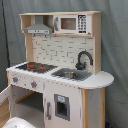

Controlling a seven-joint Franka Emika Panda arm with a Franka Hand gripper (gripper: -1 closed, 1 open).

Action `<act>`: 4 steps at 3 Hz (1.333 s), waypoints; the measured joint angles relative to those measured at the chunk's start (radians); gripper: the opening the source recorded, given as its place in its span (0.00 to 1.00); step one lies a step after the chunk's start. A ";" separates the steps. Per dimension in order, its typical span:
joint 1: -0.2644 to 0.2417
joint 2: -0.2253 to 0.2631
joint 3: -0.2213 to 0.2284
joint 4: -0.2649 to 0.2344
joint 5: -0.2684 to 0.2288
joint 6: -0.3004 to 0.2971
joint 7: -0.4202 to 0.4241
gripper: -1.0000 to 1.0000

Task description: Play with the kitchen

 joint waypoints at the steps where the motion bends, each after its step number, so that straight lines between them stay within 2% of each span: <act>1: 0.015 0.002 -0.017 -0.027 0.010 -0.012 -0.096 1.00; 2: 0.015 0.002 -0.059 -0.047 0.008 0.001 -0.187 1.00; 3: 0.014 0.002 -0.121 -0.061 0.005 0.029 -0.272 1.00; 4: 0.014 0.002 -0.188 -0.091 0.005 0.081 -0.340 1.00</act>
